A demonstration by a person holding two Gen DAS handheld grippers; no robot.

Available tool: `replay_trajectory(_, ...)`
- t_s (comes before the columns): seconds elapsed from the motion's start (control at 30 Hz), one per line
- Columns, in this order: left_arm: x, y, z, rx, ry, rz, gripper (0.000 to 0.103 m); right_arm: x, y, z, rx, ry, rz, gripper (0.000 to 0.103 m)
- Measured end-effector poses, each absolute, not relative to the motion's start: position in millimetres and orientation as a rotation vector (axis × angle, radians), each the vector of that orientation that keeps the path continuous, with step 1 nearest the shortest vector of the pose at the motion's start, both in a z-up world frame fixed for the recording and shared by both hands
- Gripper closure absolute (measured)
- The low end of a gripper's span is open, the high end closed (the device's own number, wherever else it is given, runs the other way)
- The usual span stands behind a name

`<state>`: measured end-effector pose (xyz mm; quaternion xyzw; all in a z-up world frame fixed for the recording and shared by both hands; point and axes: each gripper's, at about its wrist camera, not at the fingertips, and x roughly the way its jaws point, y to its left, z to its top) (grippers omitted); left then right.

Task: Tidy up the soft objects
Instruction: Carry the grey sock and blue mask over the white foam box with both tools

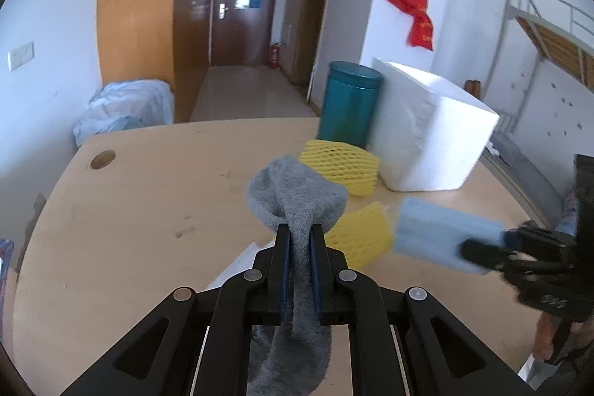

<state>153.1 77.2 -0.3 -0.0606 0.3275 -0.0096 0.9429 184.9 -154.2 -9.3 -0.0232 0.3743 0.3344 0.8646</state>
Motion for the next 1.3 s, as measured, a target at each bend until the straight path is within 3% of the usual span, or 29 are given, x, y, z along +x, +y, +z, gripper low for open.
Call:
replay_trajectory(0.33,139,65,-1,-0.134,0.669,-0.052,0.093,175,-155,-14,-0.074,0.802,0.691,0.066)
replay_trajectory(0.77,114,50,36,-0.113,0.568,-0.077,0.093,152,-179,38,-0.004,0.621,0.693,0.067)
replay_trajectory(1.3,131,20,42,-0.111,0.518,-0.117,0.093,163,-190,48,0.035,0.556,0.617,0.067)
